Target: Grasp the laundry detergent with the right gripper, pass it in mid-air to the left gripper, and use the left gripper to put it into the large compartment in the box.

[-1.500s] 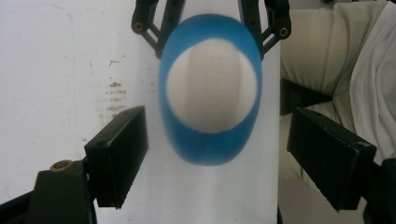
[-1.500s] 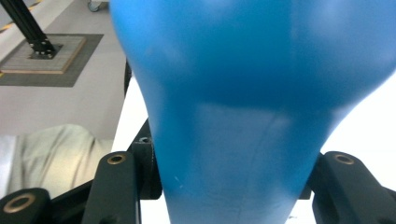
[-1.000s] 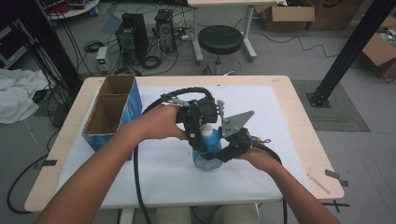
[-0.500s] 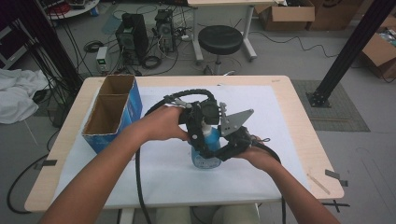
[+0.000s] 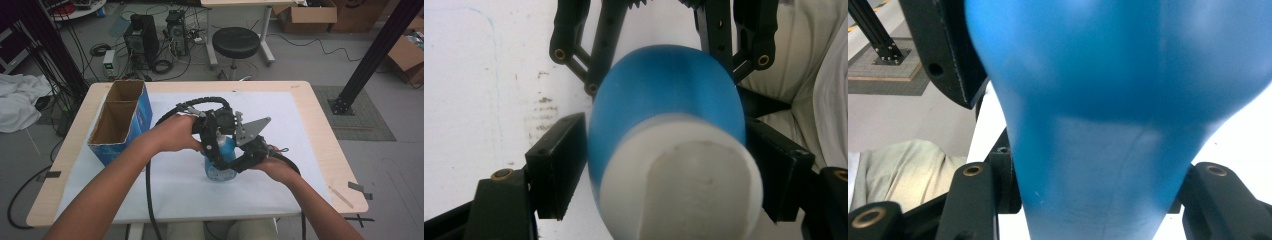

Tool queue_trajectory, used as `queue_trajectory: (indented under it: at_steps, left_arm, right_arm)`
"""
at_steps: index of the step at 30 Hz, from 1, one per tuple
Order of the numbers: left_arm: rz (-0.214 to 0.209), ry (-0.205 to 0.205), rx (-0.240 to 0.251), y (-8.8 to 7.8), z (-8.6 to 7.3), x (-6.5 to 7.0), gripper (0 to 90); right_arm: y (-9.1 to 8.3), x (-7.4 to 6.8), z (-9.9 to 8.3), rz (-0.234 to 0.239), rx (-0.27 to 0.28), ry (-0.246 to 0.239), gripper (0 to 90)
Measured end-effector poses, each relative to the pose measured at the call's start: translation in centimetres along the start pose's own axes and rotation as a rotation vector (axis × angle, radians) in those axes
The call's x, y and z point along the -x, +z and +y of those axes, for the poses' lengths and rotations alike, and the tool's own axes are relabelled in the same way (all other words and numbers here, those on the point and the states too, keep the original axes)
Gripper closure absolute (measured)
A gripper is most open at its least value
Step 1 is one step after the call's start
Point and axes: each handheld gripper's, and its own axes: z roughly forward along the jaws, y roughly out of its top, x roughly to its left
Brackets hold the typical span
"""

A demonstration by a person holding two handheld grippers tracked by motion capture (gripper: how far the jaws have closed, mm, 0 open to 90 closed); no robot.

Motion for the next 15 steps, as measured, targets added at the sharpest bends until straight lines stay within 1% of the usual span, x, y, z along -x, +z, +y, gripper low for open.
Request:
queue_trajectory:
  at_steps: [7,8,15]
  left_arm:
    - [-0.006,0.001,-0.002,0.08,0.05,0.05,28.1]
    - [-0.005,0.006,-0.003,0.08,0.05,0.03,28.3]
    - [-0.001,0.003,0.001,0.08,-0.03,0.04,29.2]
  right_arm:
    - [0.05,-0.02,0.0,0.001,0.001,0.0,45.2]
    - [0.05,-0.02,0.0,0.002,0.001,0.0,45.2]
    - [0.04,-0.02,-0.01,0.002,0.003,0.001,45.2]
